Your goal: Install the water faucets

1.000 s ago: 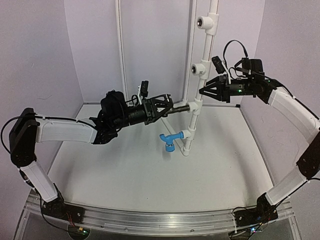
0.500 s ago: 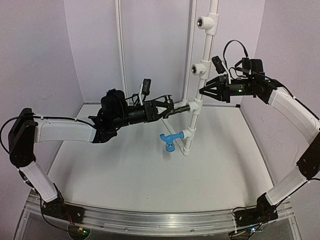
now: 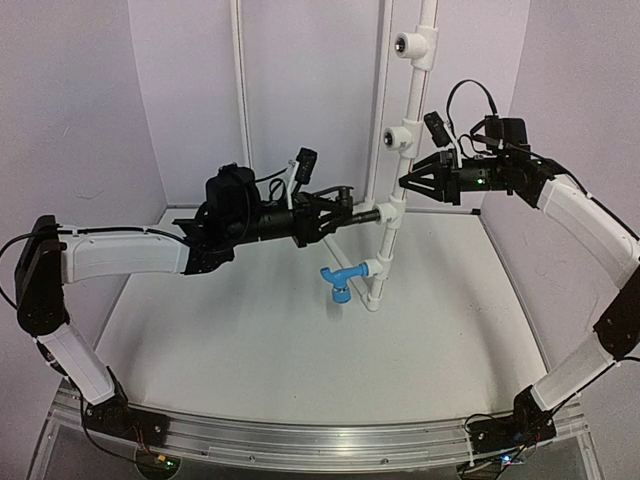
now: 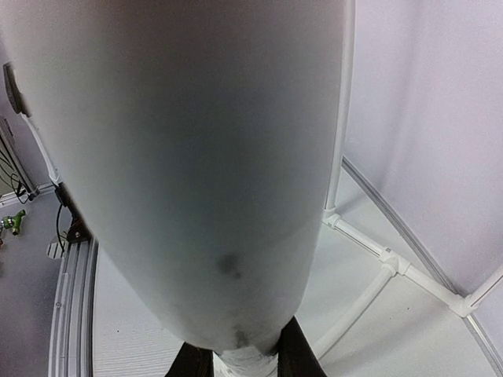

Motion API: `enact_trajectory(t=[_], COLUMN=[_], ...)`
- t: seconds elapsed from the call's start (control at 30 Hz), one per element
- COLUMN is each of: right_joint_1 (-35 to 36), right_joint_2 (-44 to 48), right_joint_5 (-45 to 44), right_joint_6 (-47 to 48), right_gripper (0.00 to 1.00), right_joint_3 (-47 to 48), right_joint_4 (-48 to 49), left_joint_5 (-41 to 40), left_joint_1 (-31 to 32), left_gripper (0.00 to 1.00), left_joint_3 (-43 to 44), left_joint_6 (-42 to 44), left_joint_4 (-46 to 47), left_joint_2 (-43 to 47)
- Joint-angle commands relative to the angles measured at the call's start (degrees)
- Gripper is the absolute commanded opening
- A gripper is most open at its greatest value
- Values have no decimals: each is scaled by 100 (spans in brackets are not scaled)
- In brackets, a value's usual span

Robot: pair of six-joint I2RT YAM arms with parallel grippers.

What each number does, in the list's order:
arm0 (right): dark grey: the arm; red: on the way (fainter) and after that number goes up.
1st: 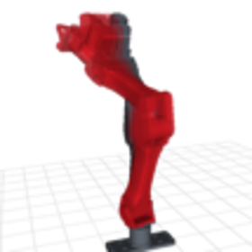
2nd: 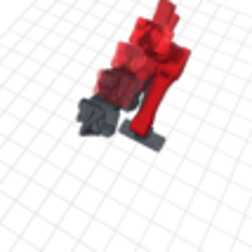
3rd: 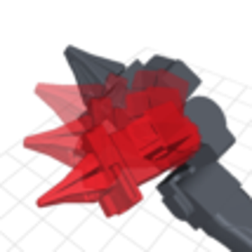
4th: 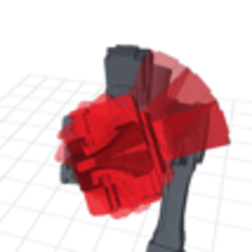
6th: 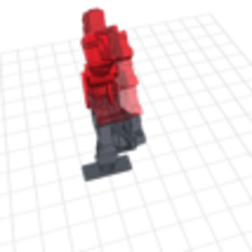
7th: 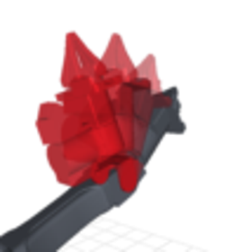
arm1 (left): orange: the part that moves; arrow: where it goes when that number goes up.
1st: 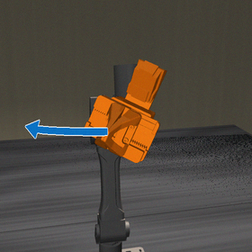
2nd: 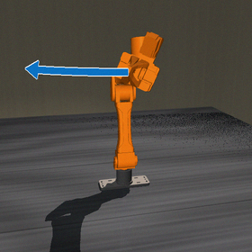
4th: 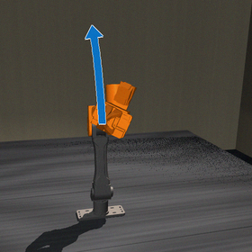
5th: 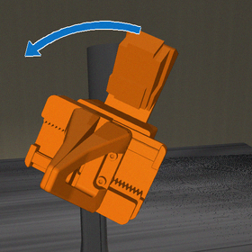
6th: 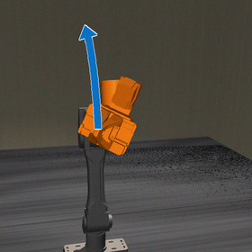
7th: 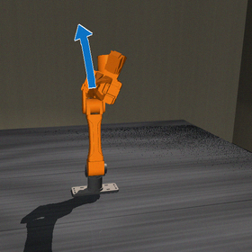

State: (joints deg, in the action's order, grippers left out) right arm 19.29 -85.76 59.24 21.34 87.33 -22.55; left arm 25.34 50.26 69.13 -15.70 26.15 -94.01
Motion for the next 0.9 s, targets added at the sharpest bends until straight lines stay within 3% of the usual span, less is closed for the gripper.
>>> enact_trajectory(t=[0.0,0.63,0.87], right_joint_1=[225,224,227], right_joint_2=[15,-16,-68], right_joint_5=[176,79,59], right_joint_6=[-500,-526,-498], right_gripper=[0,0,0], right_joint_3=[-2,35,92], right_joint_4=[-67,-125,-189], left_joint_5=[271,-310,-737], left_joint_1=[342,344,361], left_gripper=[0,0,0], left_joint_3=[377,415,286], left_joint_6=[1354,5132,6747], left_joint_4=[-859,-1673,-1493], left_joint_2=[108,199,189])
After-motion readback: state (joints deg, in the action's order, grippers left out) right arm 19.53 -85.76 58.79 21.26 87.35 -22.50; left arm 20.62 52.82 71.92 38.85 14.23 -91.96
